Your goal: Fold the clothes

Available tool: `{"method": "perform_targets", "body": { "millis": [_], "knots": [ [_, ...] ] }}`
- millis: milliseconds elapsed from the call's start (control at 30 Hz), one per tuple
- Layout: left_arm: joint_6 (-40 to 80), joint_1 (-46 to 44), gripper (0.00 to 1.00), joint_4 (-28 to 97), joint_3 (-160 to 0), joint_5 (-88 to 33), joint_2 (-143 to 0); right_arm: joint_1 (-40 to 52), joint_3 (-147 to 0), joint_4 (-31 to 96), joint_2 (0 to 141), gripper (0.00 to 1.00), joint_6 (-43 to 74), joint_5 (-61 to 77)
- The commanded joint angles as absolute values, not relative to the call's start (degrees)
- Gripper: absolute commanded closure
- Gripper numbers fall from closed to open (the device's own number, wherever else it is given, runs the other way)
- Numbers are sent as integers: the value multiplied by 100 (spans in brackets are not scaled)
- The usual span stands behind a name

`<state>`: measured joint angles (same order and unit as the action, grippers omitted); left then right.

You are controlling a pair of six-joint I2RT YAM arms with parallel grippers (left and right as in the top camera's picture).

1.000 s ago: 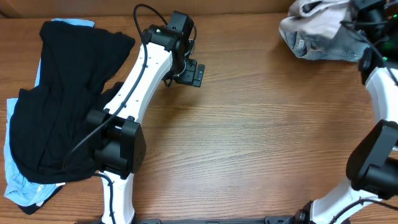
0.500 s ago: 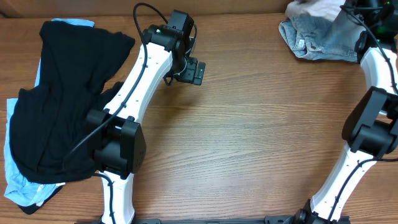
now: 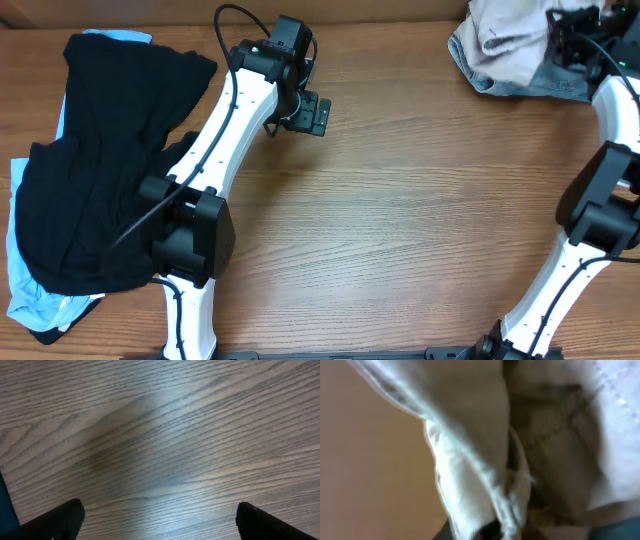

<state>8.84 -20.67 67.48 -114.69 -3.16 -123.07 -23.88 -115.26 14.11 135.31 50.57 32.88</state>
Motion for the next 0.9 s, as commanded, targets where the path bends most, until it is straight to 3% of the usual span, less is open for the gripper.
{"method": "perform_targets", "body": {
  "millis": [0, 133, 267, 633, 867],
  "knots": [
    [943, -2150, 0, 6711, -11607, -298, -12151, -2672, -11671, 2429, 13413, 69, 4163, 3417],
    [945, -2152, 0, 6630, -11607, -303, -12151, -2829, -11671, 3822, 13413, 48, 3544, 2635],
    [943, -2152, 0, 6617, -11607, -298, -12151, -2932, -11677, 4587, 13393, 39, 3006, 2508],
    [941, -2150, 0, 6617, -11607, -274, -12151, -3011, -11677, 5435, 12226, 32, 2045, 2823],
    [943, -2150, 0, 6595, -11607, -276, -12151, -2497, -11677, 6412, 10637, 28, 1, 3695]
  ]
}}
